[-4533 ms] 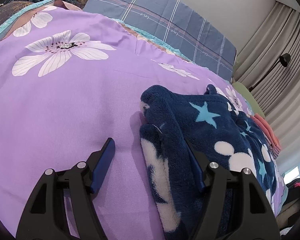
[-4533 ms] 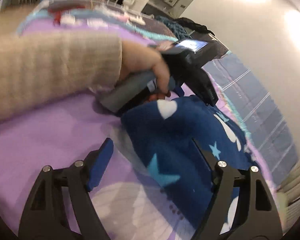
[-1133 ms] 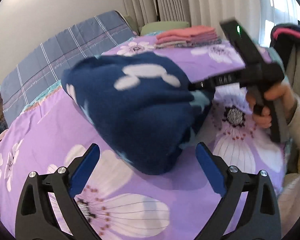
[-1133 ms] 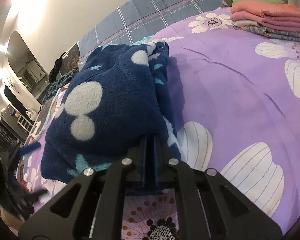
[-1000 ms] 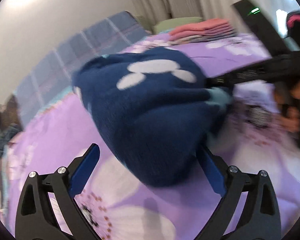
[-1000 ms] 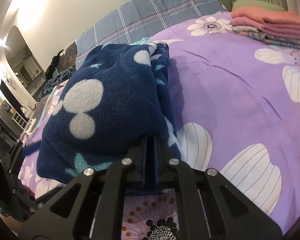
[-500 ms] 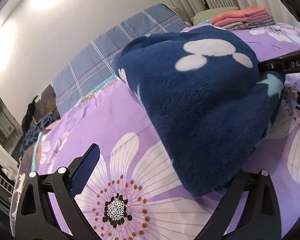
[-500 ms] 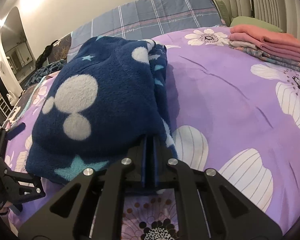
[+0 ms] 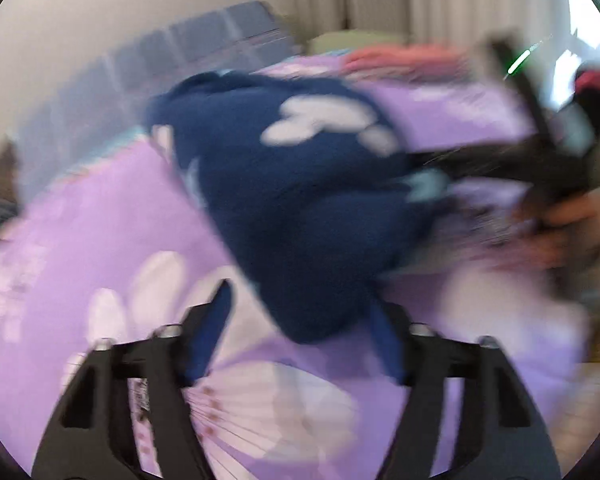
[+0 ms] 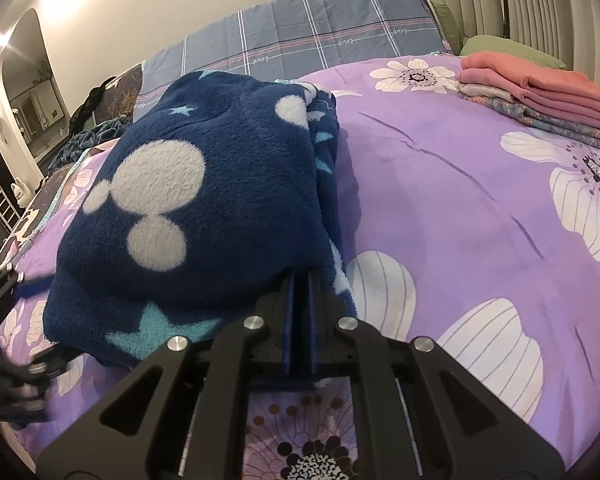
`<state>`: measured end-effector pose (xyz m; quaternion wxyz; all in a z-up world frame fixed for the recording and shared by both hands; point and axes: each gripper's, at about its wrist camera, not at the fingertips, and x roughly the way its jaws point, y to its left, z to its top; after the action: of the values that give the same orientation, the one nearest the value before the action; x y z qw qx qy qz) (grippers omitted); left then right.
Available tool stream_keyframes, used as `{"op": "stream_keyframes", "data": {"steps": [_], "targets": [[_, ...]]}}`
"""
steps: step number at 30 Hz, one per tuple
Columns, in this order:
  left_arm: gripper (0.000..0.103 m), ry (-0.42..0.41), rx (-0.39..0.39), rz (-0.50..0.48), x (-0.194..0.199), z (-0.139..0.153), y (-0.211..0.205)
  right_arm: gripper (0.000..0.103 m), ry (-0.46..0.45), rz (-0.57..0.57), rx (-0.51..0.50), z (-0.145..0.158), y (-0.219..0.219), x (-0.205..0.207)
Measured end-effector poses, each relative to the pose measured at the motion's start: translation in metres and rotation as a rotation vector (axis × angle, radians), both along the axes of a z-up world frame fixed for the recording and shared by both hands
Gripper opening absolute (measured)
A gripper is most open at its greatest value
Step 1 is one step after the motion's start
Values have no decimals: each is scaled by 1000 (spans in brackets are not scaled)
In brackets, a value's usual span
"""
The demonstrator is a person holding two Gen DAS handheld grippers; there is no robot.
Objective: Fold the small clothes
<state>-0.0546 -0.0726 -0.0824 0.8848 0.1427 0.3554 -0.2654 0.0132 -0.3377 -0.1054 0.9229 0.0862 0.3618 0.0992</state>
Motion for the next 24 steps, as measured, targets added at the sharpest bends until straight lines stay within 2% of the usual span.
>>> {"op": "stream_keyframes", "data": {"steps": [1, 3, 5, 6, 8, 11, 12, 13, 15, 18, 20, 22, 24], "targets": [[43, 13, -63, -28, -2, 14, 8, 7, 0, 1, -2, 0, 1, -1], [41, -15, -143, -48, -1, 39, 20, 7, -4, 6, -18, 1, 4, -1], [40, -68, -177, -43, 6, 56, 22, 7, -8, 5, -33, 1, 6, -2], [40, -103, -161, -34, 15, 61, 19, 7, -9, 4, -37, 1, 6, -2], [40, -118, -135, -33, 37, 57, 9, 7, -12, 3, -43, 1, 7, -3], [43, -12, -80, -39, 82, 17, -10, 7, -14, 2, -43, 1, 6, -4], [43, -13, -64, -45, 94, -3, -14, 7, -15, 1, -42, 1, 6, -4], [43, -20, -88, -49, 97, -10, -14, 7, -16, 0, -40, 0, 6, -5], [43, 38, -162, -23, 101, -8, -5, 7, -14, -2, -36, 0, 5, -5], [43, 12, -99, -32, 92, -8, -8, 7, -22, 0, -4, 3, 1, -6], [43, 19, -98, -24, 92, -7, -7, 7, -32, -22, 39, 11, -3, -8], [43, 32, -116, -14, 94, -6, -4, 10, -93, -55, 75, 31, -4, -12], [43, 26, -115, -16, 96, -10, -7, 10, -180, -57, 61, 57, 2, -15]]}}
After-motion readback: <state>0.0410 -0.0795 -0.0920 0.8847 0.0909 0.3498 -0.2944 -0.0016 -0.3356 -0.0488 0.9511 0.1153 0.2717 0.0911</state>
